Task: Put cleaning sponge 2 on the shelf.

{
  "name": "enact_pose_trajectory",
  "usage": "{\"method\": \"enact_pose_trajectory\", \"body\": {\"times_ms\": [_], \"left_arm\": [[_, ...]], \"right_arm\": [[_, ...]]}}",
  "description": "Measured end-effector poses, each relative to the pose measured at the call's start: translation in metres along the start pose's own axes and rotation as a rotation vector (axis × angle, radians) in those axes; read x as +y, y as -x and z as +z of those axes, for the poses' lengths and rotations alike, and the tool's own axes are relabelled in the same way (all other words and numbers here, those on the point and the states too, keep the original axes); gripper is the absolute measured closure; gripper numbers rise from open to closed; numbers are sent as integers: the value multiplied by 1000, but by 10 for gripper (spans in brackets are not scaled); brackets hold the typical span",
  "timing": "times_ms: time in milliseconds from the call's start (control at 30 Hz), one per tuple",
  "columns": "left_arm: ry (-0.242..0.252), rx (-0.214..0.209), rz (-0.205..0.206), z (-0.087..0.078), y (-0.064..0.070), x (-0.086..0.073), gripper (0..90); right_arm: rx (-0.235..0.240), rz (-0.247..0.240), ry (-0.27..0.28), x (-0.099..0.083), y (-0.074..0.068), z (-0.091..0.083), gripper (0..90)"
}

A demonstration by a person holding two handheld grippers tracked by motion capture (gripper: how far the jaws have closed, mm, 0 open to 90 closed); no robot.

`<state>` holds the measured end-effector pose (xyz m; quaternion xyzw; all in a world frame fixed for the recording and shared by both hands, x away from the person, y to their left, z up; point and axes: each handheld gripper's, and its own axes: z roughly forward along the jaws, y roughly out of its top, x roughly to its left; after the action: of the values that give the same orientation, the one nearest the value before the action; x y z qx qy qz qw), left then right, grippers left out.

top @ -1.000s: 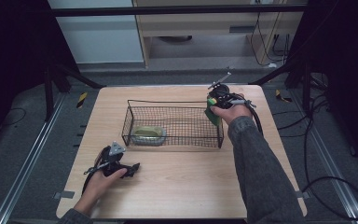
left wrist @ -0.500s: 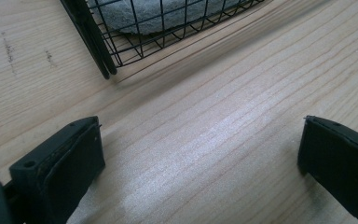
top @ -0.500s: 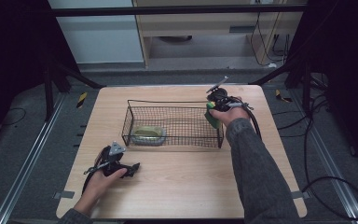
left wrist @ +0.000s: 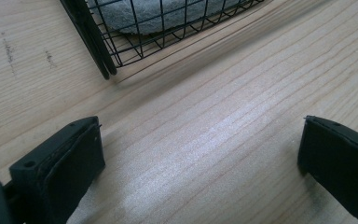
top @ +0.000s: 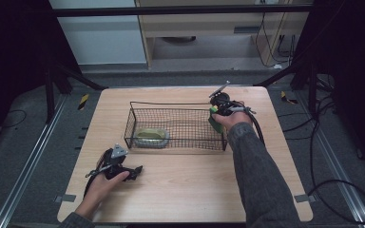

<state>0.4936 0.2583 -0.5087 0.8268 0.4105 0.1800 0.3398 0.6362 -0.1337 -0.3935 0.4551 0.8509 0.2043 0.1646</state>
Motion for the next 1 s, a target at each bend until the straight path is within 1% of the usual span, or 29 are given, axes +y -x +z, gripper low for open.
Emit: {"method": "enact_pose_trajectory", "body": {"times_ms": [200, 300, 400, 433, 567, 633, 700, 733, 800, 1000], "left_arm": [[0, 0, 0, 0, 0, 0, 0], [0, 0, 0, 0, 0, 0, 0], [0, 0, 0, 0, 0, 0, 0], [0, 0, 1, 0, 0, 0, 0], [0, -2, 1, 0, 0, 0, 0], [0, -2, 1, 0, 0, 0, 0], [-1, -1, 2, 0, 0, 0, 0], [-1, -1, 2, 0, 0, 0, 0], [0, -1, 2, 0, 0, 0, 0], [0, -1, 2, 0, 0, 0, 0]], "right_arm": [[-1, -1, -2, 1, -2, 3, 640], [1, -12, -14, -1, -4, 9, 640], [1, -11, -18, -2, -4, 11, 639], [2, -3, -26, -3, -5, 14, 639], [2, -13, -30, -4, -6, 17, 638], [5, -7, -34, -3, -7, 18, 635], [5, -9, -35, -3, -8, 18, 629], [4, -16, -35, -3, -8, 18, 608], [2, -7, -33, -2, -9, 18, 593], [6, -15, -34, -2, -11, 11, 550]]}}
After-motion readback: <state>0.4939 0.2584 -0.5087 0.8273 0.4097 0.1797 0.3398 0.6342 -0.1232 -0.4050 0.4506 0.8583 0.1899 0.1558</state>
